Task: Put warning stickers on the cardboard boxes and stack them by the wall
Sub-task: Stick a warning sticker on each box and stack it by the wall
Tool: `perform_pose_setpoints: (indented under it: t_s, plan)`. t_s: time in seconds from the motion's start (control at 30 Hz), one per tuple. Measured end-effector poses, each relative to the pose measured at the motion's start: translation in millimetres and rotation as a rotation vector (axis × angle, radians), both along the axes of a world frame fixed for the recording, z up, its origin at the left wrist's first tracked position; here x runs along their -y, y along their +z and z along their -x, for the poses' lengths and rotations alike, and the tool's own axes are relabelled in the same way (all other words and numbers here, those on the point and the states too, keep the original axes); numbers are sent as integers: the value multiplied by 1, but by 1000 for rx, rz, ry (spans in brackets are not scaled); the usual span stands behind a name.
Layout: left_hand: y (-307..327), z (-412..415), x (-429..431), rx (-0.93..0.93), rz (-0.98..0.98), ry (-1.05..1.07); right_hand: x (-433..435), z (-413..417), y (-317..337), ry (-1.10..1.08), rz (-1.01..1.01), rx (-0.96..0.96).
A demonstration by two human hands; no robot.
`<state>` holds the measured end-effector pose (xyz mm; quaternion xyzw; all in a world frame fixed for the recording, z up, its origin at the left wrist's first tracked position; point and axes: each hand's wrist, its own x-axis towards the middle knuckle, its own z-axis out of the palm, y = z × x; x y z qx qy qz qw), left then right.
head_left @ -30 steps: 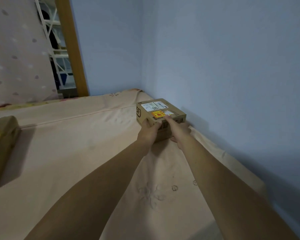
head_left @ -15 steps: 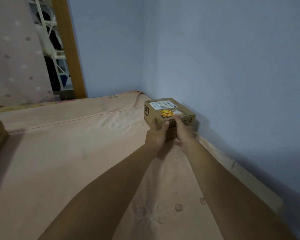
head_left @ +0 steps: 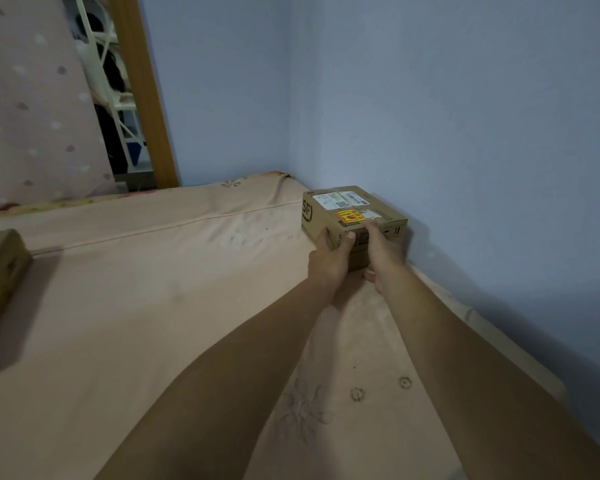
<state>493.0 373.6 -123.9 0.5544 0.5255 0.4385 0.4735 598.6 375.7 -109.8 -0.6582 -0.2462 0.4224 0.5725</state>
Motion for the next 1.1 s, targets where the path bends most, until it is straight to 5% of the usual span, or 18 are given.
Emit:
perform_pose_setpoints:
  t_s: [0.5,0.97,1.1]
  plan:
    - [32,48,57,-149,-24,67,63,30,21,169,62,162]
    - [114,237,165,-1084,-241,108,167,174,115,650,46,972]
    - [138,314,202,-1228,-230,199,188,239,138,724,-32,1140]
